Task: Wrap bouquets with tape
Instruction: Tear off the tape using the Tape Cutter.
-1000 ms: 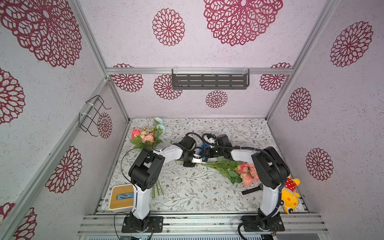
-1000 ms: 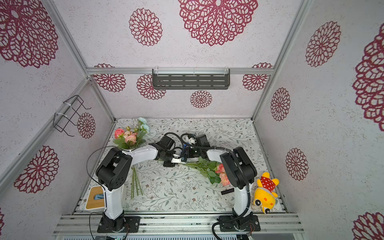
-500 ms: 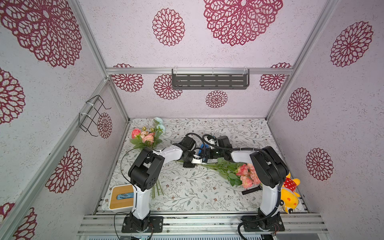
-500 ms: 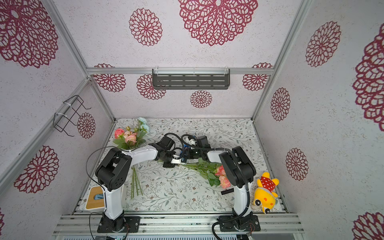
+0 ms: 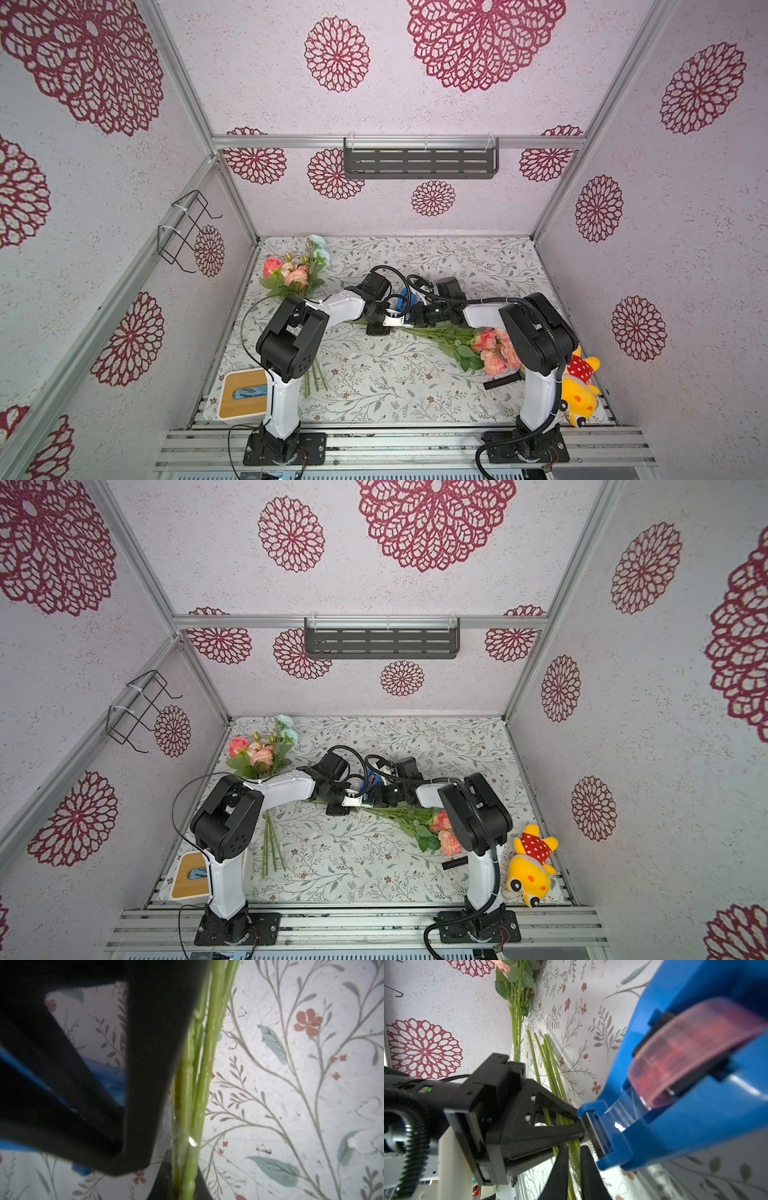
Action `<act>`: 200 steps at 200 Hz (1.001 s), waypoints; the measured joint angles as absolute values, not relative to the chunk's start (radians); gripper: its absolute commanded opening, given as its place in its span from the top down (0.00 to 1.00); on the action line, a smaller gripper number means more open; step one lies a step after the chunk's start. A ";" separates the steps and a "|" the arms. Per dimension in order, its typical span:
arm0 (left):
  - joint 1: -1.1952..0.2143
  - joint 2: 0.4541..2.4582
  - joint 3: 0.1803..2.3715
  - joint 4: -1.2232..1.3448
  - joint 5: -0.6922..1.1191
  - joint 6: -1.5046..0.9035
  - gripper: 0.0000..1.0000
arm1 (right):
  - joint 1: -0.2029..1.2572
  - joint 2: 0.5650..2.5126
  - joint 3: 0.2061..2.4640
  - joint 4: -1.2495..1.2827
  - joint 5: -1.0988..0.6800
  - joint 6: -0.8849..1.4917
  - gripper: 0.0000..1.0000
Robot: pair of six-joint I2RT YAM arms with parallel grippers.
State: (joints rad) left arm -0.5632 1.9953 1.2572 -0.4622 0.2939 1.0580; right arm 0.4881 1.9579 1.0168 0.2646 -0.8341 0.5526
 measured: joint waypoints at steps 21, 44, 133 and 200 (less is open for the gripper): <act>-0.563 1.995 1.257 -0.463 0.294 1.060 1.00 | 0.493 1.957 1.026 0.229 -0.816 0.525 0.85; -0.565 1.995 1.255 -0.462 0.297 1.063 1.00 | 0.501 1.953 1.048 0.169 -0.786 0.488 0.85; -0.560 1.979 1.231 -0.450 0.297 1.069 1.00 | 0.537 1.909 1.041 0.084 -0.578 0.429 0.86; -0.574 1.922 1.164 -0.454 0.278 1.026 1.00 | 0.565 1.912 1.023 0.074 -0.464 0.419 0.80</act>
